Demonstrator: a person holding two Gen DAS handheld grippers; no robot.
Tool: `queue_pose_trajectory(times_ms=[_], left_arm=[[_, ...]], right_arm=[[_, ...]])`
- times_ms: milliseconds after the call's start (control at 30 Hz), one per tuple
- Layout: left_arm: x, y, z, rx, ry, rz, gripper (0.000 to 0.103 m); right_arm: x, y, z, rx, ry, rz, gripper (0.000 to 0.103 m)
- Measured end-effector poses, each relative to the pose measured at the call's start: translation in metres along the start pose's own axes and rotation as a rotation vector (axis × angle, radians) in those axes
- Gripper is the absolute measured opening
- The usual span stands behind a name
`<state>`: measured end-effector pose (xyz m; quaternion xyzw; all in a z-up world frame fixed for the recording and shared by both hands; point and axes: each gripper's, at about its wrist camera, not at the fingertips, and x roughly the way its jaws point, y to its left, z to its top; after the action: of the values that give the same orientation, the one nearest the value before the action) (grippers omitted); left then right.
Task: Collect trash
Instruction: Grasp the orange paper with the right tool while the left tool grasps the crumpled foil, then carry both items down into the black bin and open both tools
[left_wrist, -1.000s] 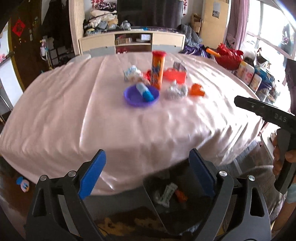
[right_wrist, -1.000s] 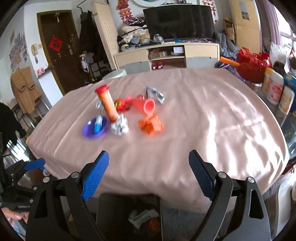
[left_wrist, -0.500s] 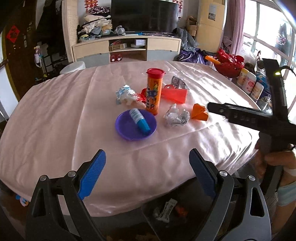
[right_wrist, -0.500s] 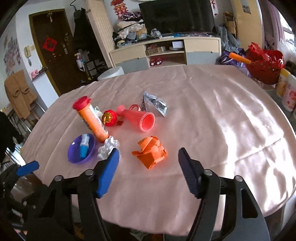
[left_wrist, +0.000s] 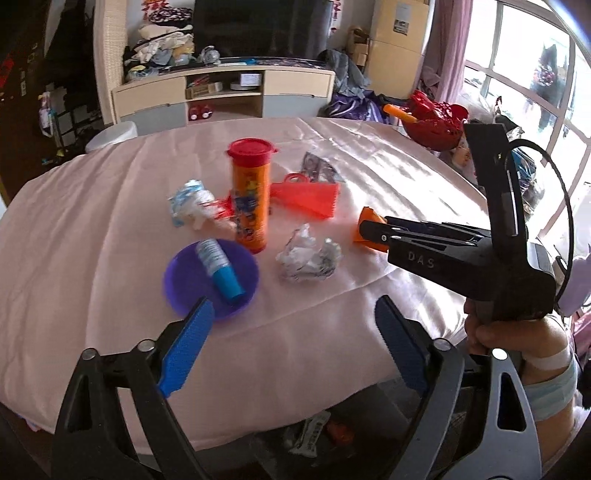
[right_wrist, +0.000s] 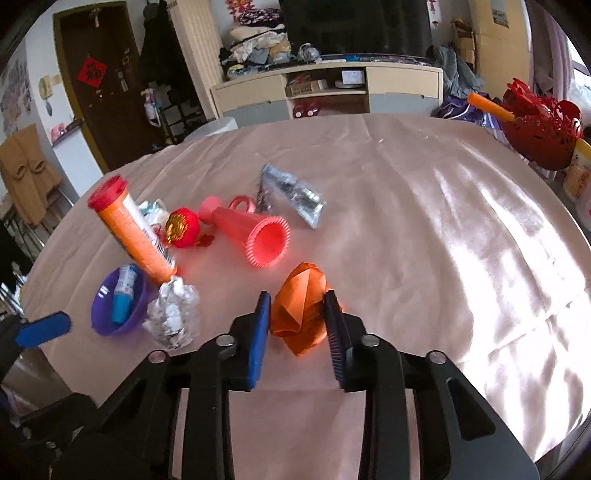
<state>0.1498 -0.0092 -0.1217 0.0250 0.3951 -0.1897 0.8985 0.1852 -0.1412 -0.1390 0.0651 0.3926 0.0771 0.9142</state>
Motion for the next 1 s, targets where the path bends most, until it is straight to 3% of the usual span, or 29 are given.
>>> queue_pose_trajectory(times_ms=[300,567,667,833,1000], left_arm=[[0.034,-0.015,0.021,0.028,0.013,-0.05,0.061],[0.064,-0.022,0.028,0.044,0.039,-0.05,0.057],[0.067,-0.017,0.031,0.048,0.033,-0.024,0.032],[0.061,-0.014,0.031,0.055,0.022,-0.022,0.012],[0.038,-0.016,0.023,0.063,-0.001,-0.009,0.008]], right_arm=[[-0.022,-0.024,0.011,0.047,-0.066,-0.006,0.021],[-0.022,-0.027,0.012,0.053,-0.06,0.006,0.021],[-0.022,-0.026,0.011,0.054,-0.059,0.011,0.021],[-0.026,-0.023,0.01,0.052,-0.064,0.027,0.021],[-0.044,-0.016,0.006,0.042,-0.091,0.051,0.021]])
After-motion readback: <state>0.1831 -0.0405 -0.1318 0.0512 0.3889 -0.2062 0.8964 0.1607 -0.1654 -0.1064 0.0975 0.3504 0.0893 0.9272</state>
